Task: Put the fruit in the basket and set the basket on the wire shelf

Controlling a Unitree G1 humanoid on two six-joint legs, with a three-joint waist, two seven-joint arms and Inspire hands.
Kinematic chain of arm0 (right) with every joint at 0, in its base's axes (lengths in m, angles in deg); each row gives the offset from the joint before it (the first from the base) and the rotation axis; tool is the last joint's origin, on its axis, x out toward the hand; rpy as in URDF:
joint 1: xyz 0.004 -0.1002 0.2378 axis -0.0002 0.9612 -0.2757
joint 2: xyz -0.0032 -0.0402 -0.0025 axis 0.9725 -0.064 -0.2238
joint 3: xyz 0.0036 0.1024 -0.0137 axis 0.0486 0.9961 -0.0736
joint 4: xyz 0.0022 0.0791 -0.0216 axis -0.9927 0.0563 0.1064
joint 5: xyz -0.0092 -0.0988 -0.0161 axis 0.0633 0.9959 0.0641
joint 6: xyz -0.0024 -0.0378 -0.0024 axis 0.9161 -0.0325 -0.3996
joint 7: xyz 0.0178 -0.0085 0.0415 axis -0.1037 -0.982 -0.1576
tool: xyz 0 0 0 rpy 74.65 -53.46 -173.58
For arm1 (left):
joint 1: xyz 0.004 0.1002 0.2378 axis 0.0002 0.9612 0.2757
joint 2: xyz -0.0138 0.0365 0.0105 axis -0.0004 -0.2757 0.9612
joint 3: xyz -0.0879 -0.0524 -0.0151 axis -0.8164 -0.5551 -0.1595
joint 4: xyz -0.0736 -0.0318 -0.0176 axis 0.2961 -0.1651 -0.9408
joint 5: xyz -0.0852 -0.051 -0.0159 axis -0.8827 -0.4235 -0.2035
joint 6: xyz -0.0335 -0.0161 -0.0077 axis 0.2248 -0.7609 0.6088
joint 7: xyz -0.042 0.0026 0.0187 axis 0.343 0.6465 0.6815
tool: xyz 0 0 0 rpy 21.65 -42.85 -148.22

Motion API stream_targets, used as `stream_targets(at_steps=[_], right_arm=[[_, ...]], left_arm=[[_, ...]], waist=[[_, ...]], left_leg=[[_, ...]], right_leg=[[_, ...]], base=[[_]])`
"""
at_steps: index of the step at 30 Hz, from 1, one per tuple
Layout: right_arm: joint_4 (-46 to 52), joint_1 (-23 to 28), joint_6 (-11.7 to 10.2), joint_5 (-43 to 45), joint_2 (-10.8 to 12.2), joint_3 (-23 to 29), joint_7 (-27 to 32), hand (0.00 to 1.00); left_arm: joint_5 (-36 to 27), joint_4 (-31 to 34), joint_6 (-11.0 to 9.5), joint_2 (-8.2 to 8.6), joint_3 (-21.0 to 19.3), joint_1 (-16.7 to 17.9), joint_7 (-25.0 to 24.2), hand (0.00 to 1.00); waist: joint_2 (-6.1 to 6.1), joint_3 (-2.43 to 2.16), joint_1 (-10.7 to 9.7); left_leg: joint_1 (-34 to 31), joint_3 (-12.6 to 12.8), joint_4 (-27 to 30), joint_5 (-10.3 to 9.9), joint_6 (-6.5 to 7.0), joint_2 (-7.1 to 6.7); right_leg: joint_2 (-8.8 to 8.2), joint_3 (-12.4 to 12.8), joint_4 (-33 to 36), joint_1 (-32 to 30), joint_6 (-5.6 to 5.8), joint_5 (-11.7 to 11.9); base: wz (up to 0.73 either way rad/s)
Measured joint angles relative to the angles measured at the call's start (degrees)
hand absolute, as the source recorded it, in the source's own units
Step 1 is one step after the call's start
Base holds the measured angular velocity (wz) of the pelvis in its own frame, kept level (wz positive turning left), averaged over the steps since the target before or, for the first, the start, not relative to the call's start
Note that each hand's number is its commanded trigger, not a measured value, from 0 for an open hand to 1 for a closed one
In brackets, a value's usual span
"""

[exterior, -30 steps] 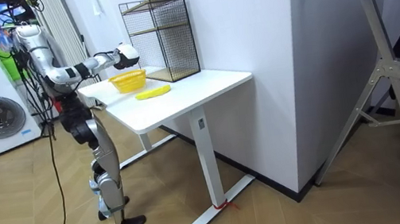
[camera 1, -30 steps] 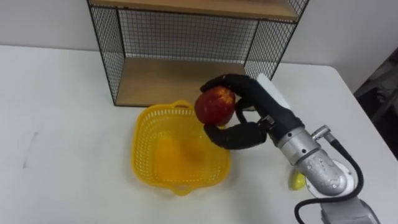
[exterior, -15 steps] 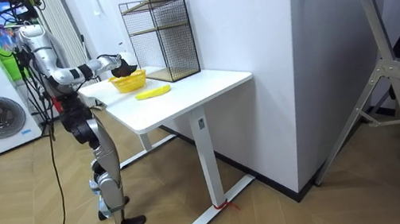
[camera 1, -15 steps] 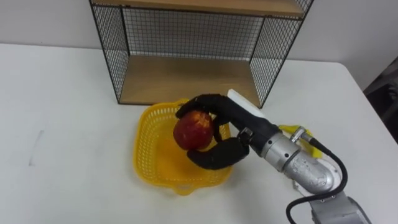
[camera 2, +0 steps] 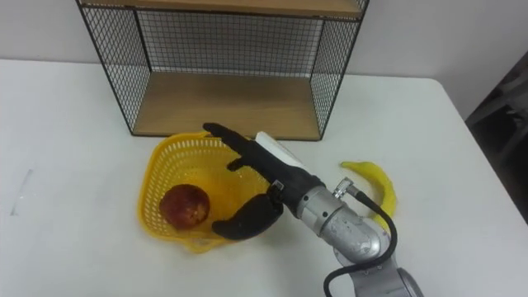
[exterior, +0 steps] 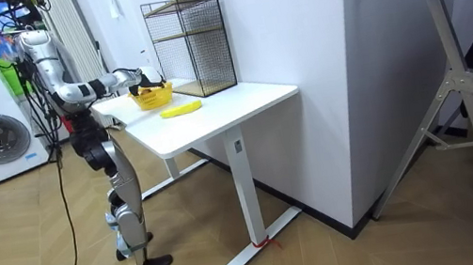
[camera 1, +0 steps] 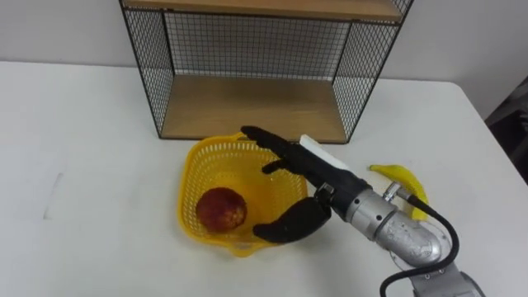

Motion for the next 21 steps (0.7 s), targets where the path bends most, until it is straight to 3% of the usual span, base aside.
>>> stream_targets(at_steps=[13, 19, 21], right_arm=[[-0.23, -0.02, -0.02, -0.76, 0.1, 1.39, 2.01, 0.0], [2.15, -0.17, -0.69, -4.02, 0.67, 8.2, 3.44, 0.0], [3.11, -0.3, -1.4, -8.94, 0.67, 13.32, 6.1, 0.0]], left_arm=[[0.01, -1.33, -0.13, 0.19, 0.35, 0.01, 0.51, 0.0], [0.13, -1.02, -0.86, 0.43, -2.67, 0.19, -0.24, 0.0], [0.01, -0.96, -1.34, 0.62, -4.03, 0.7, 0.01, 0.0]], waist=[[-0.91, -0.53, -0.64], [-1.25, -0.46, -0.91], [-1.22, -0.45, -1.17]], left_leg=[[0.91, 0.15, -0.1, 0.01, 0.0, 0.0], [1.17, 0.24, -0.09, 0.02, 0.02, 0.08], [1.13, 0.23, -0.09, 0.0, 0.04, 0.07]], right_leg=[[0.0, 0.55, -0.08, 0.69, 0.0, 0.0], [-0.21, 0.19, 0.08, 0.97, 0.01, 0.0], [-0.18, 0.23, 0.18, 0.94, 0.01, 0.0]], base=[[-0.01], [0.0], [0.0]])
